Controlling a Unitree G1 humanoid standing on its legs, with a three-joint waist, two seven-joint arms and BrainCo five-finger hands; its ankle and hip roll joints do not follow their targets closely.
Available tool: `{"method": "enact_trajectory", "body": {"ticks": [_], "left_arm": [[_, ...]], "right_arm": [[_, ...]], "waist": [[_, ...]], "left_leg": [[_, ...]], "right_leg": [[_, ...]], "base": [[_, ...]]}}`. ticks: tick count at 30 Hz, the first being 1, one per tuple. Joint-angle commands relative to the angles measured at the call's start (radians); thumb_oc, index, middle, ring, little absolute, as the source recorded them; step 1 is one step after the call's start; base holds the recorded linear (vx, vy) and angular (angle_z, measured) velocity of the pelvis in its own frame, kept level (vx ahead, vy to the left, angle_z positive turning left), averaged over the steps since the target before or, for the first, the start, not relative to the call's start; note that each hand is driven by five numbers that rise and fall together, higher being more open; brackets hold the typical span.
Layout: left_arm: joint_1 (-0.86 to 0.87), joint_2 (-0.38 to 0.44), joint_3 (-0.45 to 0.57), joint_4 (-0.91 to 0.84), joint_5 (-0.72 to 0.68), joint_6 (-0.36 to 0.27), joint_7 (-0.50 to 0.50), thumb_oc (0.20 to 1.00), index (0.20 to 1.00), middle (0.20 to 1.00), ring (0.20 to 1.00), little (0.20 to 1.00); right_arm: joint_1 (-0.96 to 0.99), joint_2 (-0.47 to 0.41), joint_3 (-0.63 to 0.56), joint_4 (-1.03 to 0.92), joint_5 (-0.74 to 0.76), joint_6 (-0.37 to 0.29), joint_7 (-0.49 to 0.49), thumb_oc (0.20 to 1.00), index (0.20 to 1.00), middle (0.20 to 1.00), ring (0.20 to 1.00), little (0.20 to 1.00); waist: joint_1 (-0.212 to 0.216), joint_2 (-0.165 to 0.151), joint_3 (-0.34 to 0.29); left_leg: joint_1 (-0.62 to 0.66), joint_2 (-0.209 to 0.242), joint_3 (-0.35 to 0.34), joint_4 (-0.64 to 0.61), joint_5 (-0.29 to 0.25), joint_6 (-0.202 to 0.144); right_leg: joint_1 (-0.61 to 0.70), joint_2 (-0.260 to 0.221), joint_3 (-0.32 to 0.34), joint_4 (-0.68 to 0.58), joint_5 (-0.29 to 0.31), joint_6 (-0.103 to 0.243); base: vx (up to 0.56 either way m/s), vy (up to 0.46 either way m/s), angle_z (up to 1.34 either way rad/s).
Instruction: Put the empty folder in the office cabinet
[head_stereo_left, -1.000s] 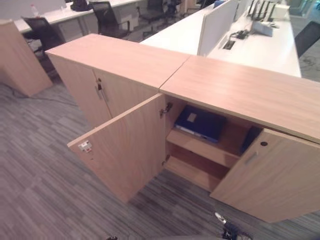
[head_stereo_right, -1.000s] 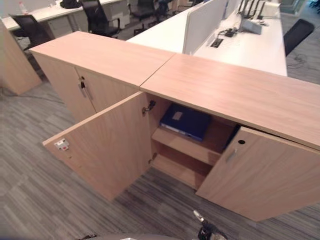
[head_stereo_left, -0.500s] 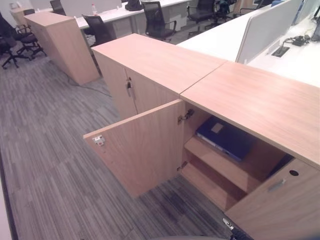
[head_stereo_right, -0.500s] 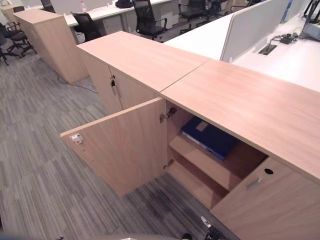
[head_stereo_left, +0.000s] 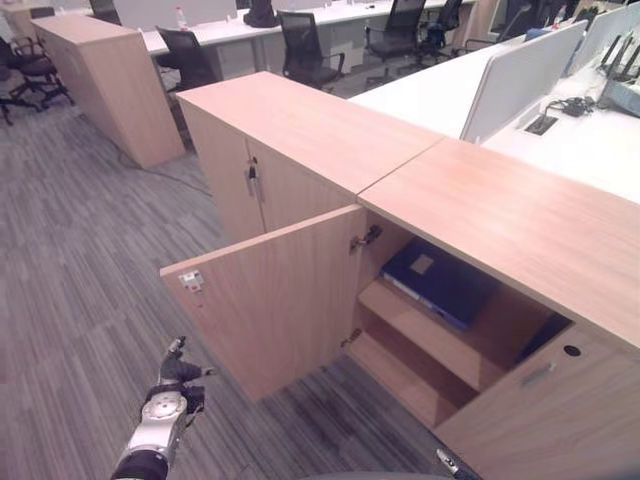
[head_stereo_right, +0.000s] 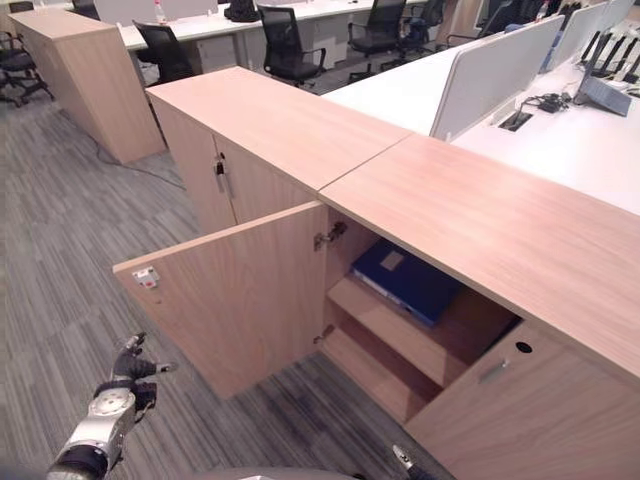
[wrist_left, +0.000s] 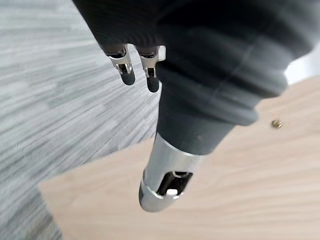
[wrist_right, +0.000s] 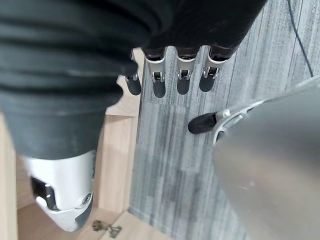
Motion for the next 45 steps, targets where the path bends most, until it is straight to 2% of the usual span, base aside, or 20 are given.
{"method": "enact_trajectory", "body": {"ticks": [1, 3, 8, 14, 20, 30, 33, 37, 38, 39, 40, 42, 43, 45], "left_arm": [[-0.166, 0.057, -0.001, 0.105, 0.037, -0.027, 0.021, 1.0, 1.0, 1.0, 1.0, 1.0], [-0.229, 0.056, -0.021, 0.193, -0.01, -0.024, 0.015, 1.0, 1.0, 1.0, 1.0, 1.0], [-0.29, 0.063, -0.026, 0.279, -0.075, -0.021, 0.003, 1.0, 1.0, 1.0, 1.0, 1.0], [-0.347, 0.091, -0.041, 0.305, -0.094, -0.018, -0.003, 1.0, 1.0, 1.0, 1.0, 1.0], [-0.462, 0.108, -0.103, 0.298, -0.108, -0.024, -0.014, 1.0, 1.0, 1.0, 1.0, 1.0], [-0.62, 0.096, -0.202, 0.321, -0.158, -0.031, -0.042, 1.0, 1.0, 1.0, 1.0, 1.0], [-0.656, 0.071, -0.209, 0.357, -0.214, -0.033, -0.05, 1.0, 1.0, 1.0, 1.0, 1.0], [-0.66, 0.056, -0.244, 0.269, -0.189, -0.037, -0.048, 1.0, 1.0, 1.0, 1.0, 1.0], [-0.672, 0.052, -0.343, 0.197, 0.004, -0.026, -0.049, 1.0, 1.0, 1.0, 1.0, 1.0], [-0.662, 0.042, -0.365, 0.156, 0.027, -0.033, -0.064, 1.0, 1.0, 1.0, 1.0, 1.0], [-0.662, 0.042, -0.364, 0.155, 0.028, -0.033, -0.064, 1.0, 1.0, 1.0, 1.0, 1.0], [-0.626, 0.015, -0.417, 0.029, 0.07, -0.04, -0.096, 1.0, 1.0, 1.0, 1.0, 1.0], [-0.576, -0.019, -0.464, -0.082, 0.065, -0.051, -0.145, 1.0, 1.0, 1.0, 1.0, 1.0], [-0.511, -0.059, -0.49, -0.196, -0.005, -0.074, -0.198, 1.0, 1.0, 1.0, 1.0, 1.0]], "right_arm": [[-0.016, 0.015, 0.035, 0.003, -0.028, -0.012, -0.001, 1.0, 1.0, 1.0, 1.0, 1.0], [-0.013, 0.01, 0.051, 0.002, -0.036, -0.013, -0.003, 1.0, 1.0, 1.0, 1.0, 1.0], [-0.014, 0.005, 0.055, -0.007, -0.024, -0.015, -0.005, 1.0, 1.0, 1.0, 1.0, 1.0], [-0.011, 0.001, 0.054, -0.017, -0.007, -0.017, -0.006, 1.0, 1.0, 1.0, 1.0, 1.0], [-0.002, -0.01, 0.058, -0.023, 0.011, -0.017, -0.003, 1.0, 1.0, 1.0, 1.0, 1.0], [0.003, -0.016, 0.065, -0.026, 0.033, -0.019, 0.002, 1.0, 1.0, 1.0, 1.0, 1.0], [0.002, -0.015, 0.065, -0.02, 0.046, -0.016, 0.001, 1.0, 1.0, 1.0, 1.0, 1.0], [-0.003, -0.013, 0.062, -0.007, 0.049, -0.017, -0.002, 1.0, 1.0, 1.0, 1.0, 1.0], [-0.013, -0.01, 0.059, 0.008, 0.046, -0.018, -0.003, 1.0, 1.0, 1.0, 1.0, 1.0], [-0.019, -0.01, 0.058, 0.018, 0.042, -0.015, -0.002, 1.0, 1.0, 1.0, 1.0, 1.0], [-0.019, -0.01, 0.058, 0.018, 0.042, -0.015, -0.001, 1.0, 1.0, 1.0, 1.0, 1.0], [-0.028, -0.011, 0.05, 0.039, 0.033, -0.011, 0.001, 1.0, 1.0, 1.0, 1.0, 1.0], [-0.036, -0.012, 0.037, 0.053, 0.029, -0.006, 0.003, 1.0, 1.0, 1.0, 1.0, 1.0], [-0.044, -0.013, 0.017, 0.065, 0.026, -0.004, 0.002, 1.0, 1.0, 1.0, 1.0, 1.0]], "waist": [[-0.024, -0.013, -0.013], [-0.039, -0.011, -0.016], [-0.052, -0.009, -0.019], [-0.06, -0.013, -0.019], [-0.076, -0.021, -0.017], [-0.104, -0.023, -0.015], [-0.112, -0.021, -0.013], [-0.117, -0.02, -0.01], [-0.119, -0.021, -0.007], [-0.118, -0.022, -0.005], [-0.117, -0.023, -0.005], [-0.114, -0.024, -0.002], [-0.111, -0.027, 0.002], [-0.109, -0.028, 0.008]], "left_leg": [[-0.071, -0.033, 0.03, 0.003, 0.0, -0.02], [-0.062, -0.03, 0.046, 0.003, -0.007, -0.017], [-0.049, -0.025, 0.068, 0.003, -0.015, -0.015], [-0.04, -0.02, 0.089, 0.003, -0.02, -0.016], [-0.037, -0.016, 0.101, 0.003, -0.023, -0.017], [-0.034, -0.013, 0.121, 0.003, -0.027, -0.018], [-0.031, -0.013, 0.128, 0.003, -0.031, -0.017], [-0.029, -0.013, 0.132, 0.003, -0.034, -0.017], [-0.029, -0.014, 0.132, 0.003, -0.034, -0.016], [-0.03, -0.015, 0.131, 0.003, -0.034, -0.015], [-0.03, -0.015, 0.131, 0.003, -0.034, -0.015], [-0.031, -0.016, 0.128, 0.003, -0.036, -0.014], [-0.031, -0.017, 0.122, 0.003, -0.038, -0.012], [-0.03, -0.019, 0.119, 0.003, -0.04, -0.01]], "right_leg": [[0.049, -0.004, 0.003, 0.008, -0.109, 0.065], [0.048, 0.0, 0.016, 0.008, -0.108, 0.067], [0.047, 0.006, 0.034, 0.008, -0.105, 0.069], [0.044, 0.012, 0.05, 0.008, -0.103, 0.072], [0.041, 0.015, 0.061, 0.008, -0.099, 0.076], [0.032, 0.015, 0.076, 0.008, -0.092, 0.083], [0.03, 0.015, 0.082, 0.008, -0.089, 0.085], [0.027, 0.015, 0.088, 0.008, -0.088, 0.086], [0.028, 0.013, 0.087, 0.008, -0.086, 0.087], [0.028, 0.012, 0.086, 0.008, -0.086, 0.087], [0.028, 0.012, 0.086, 0.008, -0.087, 0.087], [0.032, 0.009, 0.079, 0.008, -0.088, 0.088], [0.035, 0.008, 0.074, 0.008, -0.09, 0.088], [0.038, 0.006, 0.071, 0.008, -0.092, 0.088]], "base": [[0.01, -0.008, -0.12], [0.02, -0.002, -0.17], [0.01, 0.007, -0.22], [0.0, 0.007, -0.14], [-0.01, 0.003, -0.04], [0.0, 0.0, 0.0], [0.0, 0.005, -0.01], [0.0, 0.006, -0.06], [-0.01, 0.011, 0.07], [-0.01, 0.011, 0.11], [-0.02, 0.008, 0.12], [-0.01, 0.009, 0.1], [0.0, 0.012, 0.14], [0.0, 0.011, 0.16]]}}
